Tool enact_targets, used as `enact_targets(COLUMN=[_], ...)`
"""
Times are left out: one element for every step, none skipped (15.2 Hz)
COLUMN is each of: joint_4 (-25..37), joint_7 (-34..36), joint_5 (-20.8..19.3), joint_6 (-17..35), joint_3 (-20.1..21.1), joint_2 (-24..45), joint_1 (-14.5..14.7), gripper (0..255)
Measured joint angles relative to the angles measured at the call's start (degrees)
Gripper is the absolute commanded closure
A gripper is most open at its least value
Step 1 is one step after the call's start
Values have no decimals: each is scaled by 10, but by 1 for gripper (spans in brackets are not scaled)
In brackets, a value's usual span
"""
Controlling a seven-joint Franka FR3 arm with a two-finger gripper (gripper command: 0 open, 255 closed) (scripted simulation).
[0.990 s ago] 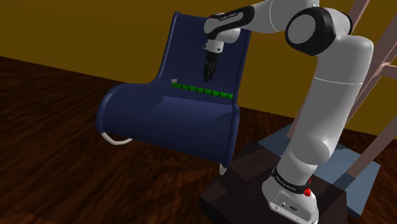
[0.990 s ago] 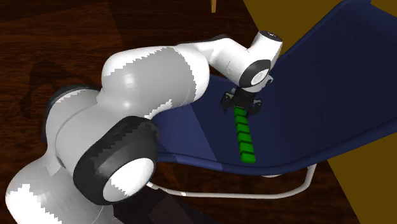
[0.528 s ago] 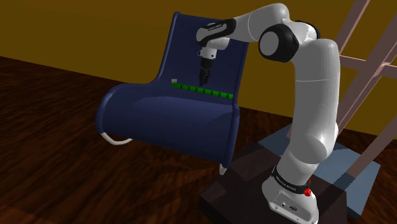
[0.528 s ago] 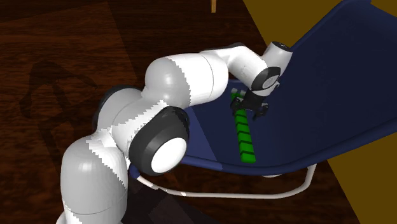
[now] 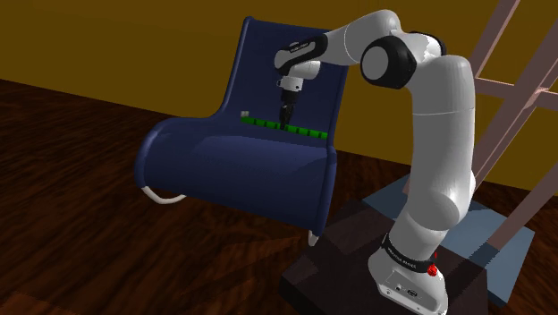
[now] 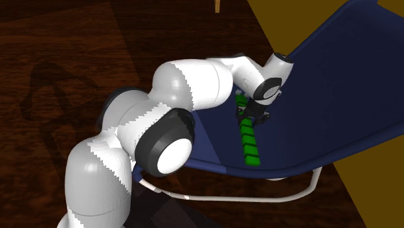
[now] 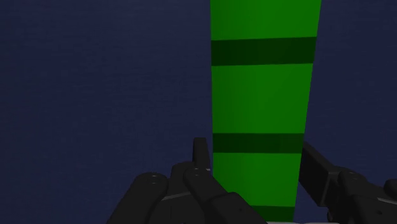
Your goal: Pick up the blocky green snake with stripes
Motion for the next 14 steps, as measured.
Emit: enact_targets(joint_4=[0,1,1,1,1,1,1,1,1,2,4,6,14,18], joint_7=[0,0,-1,-1,-1,-1,-1,-1,0,0,1,2,3,5], joint_5=[0,0,0,0,0,0,0,0,0,0,-1,-2,-3,-4], joint_6=[0,0,0,0,0,0,0,0,1,-2,-7,-12,-19,-25], joint_3=[0,0,0,0,0,0,0,0,0,0,0,-1,-1,-1], joint_2=[0,1,1,1,1,1,1,1,1,-1,-2,-5,-5,-8], joint_1=[0,0,0,0,0,0,0,0,0,0,0,0,-1,0], gripper=[255,255,255,255,255,255,255,255,255,255,255,255,255,255])
